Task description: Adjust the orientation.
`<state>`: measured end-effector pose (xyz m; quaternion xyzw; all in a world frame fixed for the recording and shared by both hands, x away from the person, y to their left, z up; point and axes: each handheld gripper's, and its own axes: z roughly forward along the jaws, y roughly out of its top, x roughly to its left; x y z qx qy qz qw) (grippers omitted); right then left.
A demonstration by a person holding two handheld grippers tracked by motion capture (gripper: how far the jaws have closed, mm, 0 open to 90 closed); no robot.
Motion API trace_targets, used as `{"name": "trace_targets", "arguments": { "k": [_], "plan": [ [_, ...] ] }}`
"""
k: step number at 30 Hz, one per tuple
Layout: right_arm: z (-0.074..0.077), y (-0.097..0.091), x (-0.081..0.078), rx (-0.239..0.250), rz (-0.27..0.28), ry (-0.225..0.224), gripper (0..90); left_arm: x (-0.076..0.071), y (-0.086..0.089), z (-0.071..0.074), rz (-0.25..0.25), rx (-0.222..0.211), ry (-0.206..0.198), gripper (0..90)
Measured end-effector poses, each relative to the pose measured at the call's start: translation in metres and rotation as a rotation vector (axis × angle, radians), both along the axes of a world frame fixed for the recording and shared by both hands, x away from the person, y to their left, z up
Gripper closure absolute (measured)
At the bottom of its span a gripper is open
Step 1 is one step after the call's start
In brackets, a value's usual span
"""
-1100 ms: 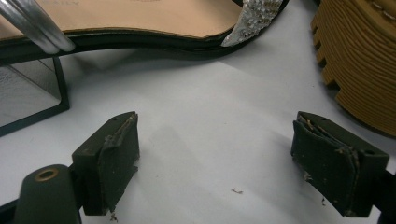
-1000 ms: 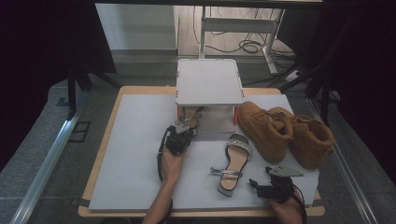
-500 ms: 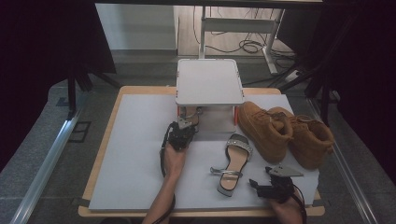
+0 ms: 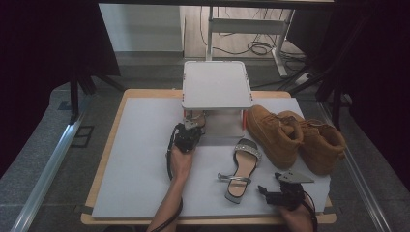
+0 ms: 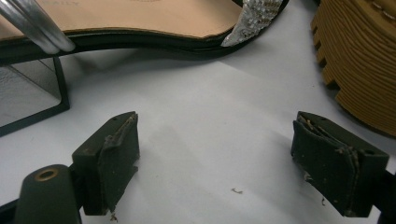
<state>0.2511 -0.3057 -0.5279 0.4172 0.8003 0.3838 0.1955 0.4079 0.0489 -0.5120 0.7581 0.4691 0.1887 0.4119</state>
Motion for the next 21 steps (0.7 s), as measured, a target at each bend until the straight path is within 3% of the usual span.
{"name": "trace_targets", "arguments": {
  "k": [7,14,21],
  "plan": [
    [0.0,0.0,0.0,0.0,0.0,-0.001,15.4,0.0039,0.001,-0.0036,0.008,-0.021,0.009,89.9],
    [-0.0001,0.0,0.0,0.0,0.0,-0.001,15.4,0.003,0.0001,-0.0024,0.013,-0.008,0.011,89.0],
    [-0.0001,0.0,-0.0001,0.0,0.0,-0.001,15.4,-0.0026,0.0016,-0.0015,0.013,0.007,0.019,81.5]
  ]
}}
